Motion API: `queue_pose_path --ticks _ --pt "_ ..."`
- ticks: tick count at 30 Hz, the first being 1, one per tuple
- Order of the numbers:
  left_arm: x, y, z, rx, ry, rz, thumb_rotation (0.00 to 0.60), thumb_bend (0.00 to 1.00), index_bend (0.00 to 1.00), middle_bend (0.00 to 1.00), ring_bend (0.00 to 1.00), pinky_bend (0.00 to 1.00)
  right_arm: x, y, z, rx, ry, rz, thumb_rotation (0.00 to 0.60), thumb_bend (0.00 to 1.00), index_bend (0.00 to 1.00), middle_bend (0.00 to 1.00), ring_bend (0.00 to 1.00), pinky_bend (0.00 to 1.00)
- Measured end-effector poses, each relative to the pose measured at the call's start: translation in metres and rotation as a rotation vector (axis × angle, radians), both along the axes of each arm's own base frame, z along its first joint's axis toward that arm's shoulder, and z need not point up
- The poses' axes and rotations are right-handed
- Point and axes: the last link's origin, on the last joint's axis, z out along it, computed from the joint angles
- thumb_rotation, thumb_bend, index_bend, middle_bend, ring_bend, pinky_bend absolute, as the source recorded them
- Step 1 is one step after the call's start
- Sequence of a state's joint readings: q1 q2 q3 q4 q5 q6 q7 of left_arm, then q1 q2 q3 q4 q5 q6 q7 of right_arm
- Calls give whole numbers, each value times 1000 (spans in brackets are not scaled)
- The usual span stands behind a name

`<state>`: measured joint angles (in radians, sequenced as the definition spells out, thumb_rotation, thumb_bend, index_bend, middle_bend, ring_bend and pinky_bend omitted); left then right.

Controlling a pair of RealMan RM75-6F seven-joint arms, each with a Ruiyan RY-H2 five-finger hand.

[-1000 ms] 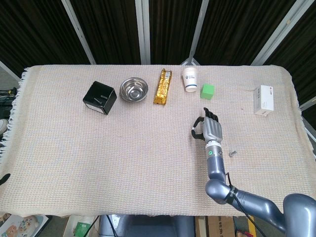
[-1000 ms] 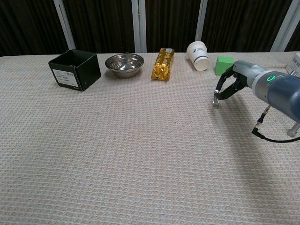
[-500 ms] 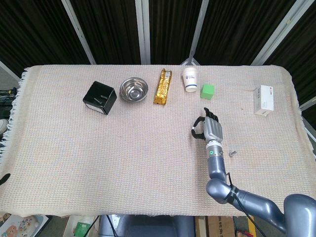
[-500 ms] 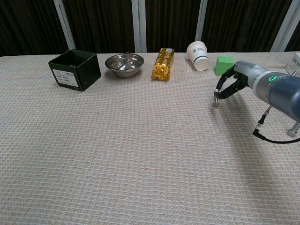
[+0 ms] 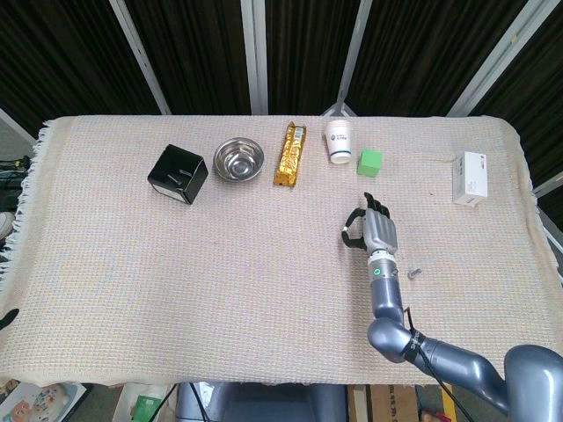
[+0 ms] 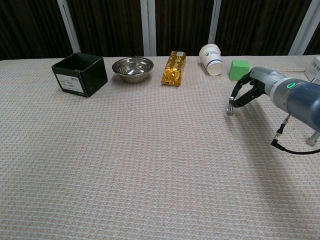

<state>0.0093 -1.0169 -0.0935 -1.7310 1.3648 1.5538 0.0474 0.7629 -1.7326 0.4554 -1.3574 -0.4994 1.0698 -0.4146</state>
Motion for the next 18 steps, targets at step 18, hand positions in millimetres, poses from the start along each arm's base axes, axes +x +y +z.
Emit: queue_pose_path --ticks 18 --pt "0 0 0 2 1 2 600 42 137 109 9 9 -1 2 1 24 20 5 600 381 525 0 0 0"
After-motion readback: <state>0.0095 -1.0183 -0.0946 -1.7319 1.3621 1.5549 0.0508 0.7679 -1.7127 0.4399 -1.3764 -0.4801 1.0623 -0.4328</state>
